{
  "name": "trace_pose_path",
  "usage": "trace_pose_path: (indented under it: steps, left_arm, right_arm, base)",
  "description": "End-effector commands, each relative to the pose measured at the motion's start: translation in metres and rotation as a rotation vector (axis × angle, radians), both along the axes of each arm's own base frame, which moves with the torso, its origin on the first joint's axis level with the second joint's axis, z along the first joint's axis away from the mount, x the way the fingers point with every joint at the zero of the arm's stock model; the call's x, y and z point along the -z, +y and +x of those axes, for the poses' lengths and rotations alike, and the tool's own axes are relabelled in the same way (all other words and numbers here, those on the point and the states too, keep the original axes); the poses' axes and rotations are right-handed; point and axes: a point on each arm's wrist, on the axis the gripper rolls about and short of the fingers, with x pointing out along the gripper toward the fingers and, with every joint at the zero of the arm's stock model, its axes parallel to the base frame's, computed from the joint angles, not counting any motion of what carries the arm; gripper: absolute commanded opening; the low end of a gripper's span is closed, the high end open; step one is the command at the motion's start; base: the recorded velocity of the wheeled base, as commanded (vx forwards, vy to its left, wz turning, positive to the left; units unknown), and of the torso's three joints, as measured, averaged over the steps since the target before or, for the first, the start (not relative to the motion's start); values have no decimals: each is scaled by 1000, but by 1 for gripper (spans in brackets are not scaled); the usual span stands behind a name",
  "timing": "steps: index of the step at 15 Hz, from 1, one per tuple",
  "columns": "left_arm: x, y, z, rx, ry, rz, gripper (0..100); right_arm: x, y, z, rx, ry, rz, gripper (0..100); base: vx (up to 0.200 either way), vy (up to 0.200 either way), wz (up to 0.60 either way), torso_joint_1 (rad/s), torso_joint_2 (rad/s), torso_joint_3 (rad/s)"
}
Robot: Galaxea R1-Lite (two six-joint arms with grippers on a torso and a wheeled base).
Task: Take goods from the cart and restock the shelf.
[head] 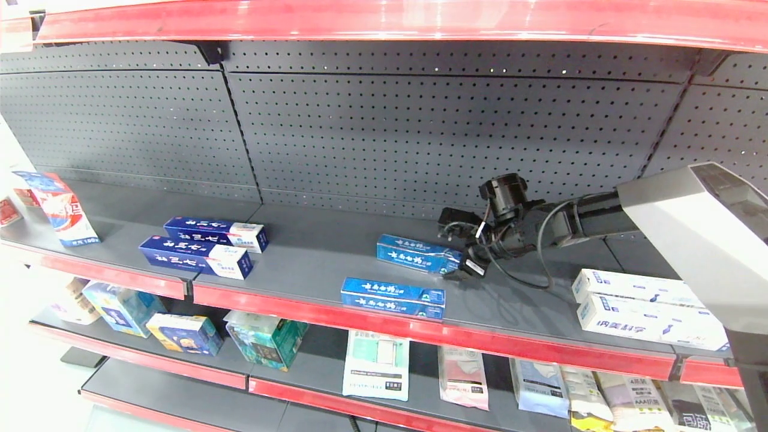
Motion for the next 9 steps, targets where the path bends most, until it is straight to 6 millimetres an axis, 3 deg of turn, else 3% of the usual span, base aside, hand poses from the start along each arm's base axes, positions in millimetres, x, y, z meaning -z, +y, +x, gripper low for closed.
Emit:
trace_pose_path:
  steps: [1, 9]
  left_arm:
    - [0, 0, 0, -1, 2, 1, 100]
    - [0, 0, 0, -1, 4, 1, 100]
  right_arm:
    - [0, 0, 3, 2, -6, 2, 100]
    - [0, -3, 6, 11, -11, 5, 100]
  base:
    - [0, 0, 0, 0, 0, 0]
    - [0, 0, 0, 0, 0, 0]
